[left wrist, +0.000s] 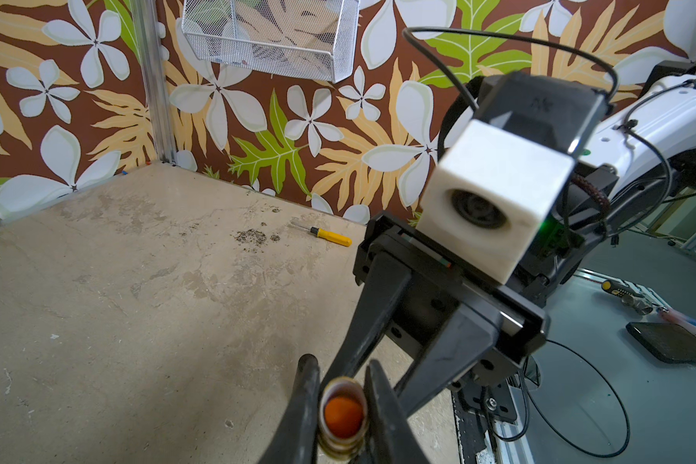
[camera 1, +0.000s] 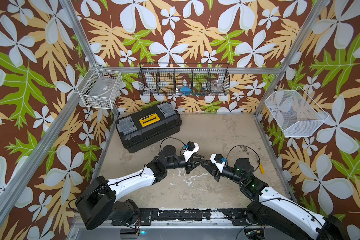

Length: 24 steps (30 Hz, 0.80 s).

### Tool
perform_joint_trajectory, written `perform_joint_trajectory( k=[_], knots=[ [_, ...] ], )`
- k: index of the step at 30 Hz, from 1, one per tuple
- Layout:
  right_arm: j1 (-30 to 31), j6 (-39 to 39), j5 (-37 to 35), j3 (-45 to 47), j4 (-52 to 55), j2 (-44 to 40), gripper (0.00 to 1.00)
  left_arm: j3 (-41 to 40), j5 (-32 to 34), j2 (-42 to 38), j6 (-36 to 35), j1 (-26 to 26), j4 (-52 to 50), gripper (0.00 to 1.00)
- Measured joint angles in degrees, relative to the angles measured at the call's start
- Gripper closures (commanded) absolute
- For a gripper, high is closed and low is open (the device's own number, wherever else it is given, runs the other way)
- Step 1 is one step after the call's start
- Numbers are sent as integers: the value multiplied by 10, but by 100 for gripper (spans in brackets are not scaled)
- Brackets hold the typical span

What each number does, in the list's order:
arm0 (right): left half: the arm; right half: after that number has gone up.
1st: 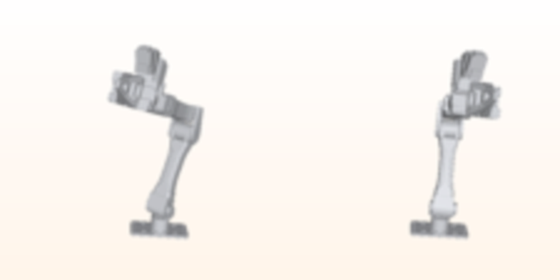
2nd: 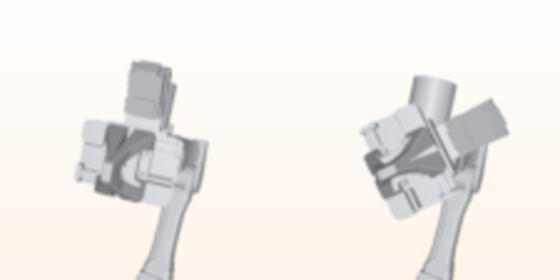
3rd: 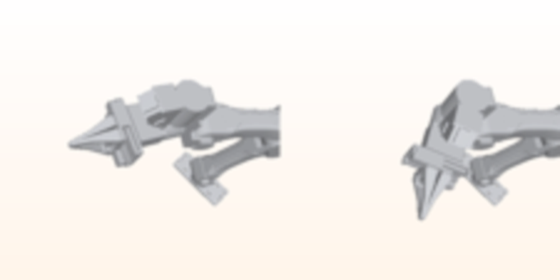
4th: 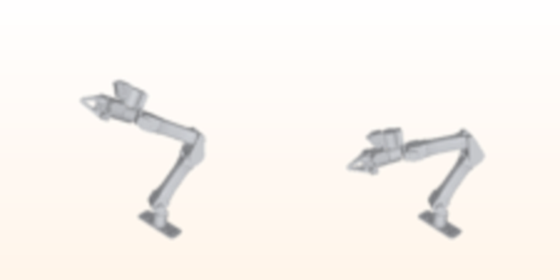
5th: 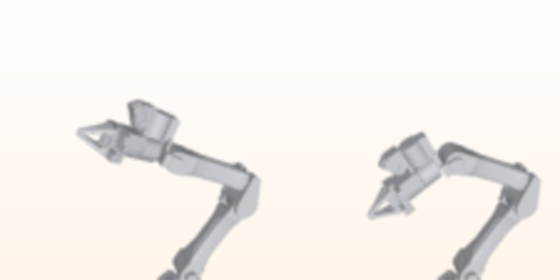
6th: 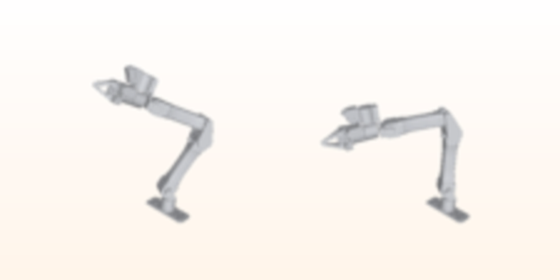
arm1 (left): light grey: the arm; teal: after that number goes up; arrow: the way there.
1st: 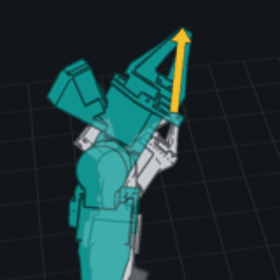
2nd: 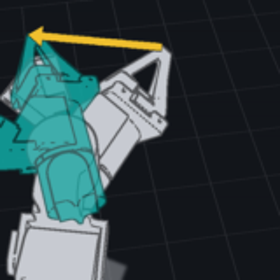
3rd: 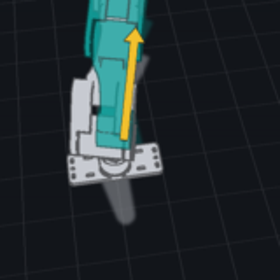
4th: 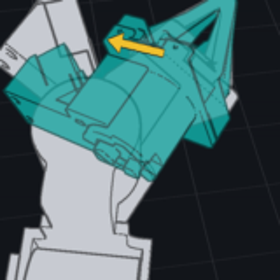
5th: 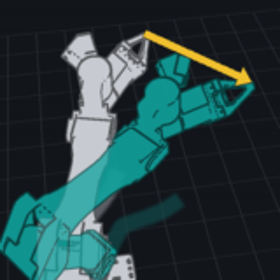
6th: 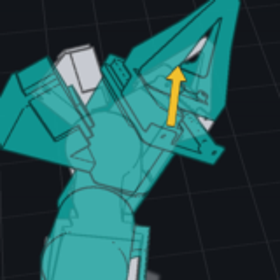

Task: Open the lipstick cap
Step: Place the lipstick at the center of the board.

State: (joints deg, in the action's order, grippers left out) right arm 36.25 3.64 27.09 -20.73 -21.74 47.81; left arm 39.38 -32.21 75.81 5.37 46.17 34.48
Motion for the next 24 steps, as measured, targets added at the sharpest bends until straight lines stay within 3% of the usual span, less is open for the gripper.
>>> perform_joint_trajectory(
  k=[5,24],
  knots=[
    [0,0,-4,-1,3,3,74,0,3,2,0,0,-1,82],
    [0,-4,-48,-10,27,5,46,5,53,17,-26,0,-21,86]
  ],
)
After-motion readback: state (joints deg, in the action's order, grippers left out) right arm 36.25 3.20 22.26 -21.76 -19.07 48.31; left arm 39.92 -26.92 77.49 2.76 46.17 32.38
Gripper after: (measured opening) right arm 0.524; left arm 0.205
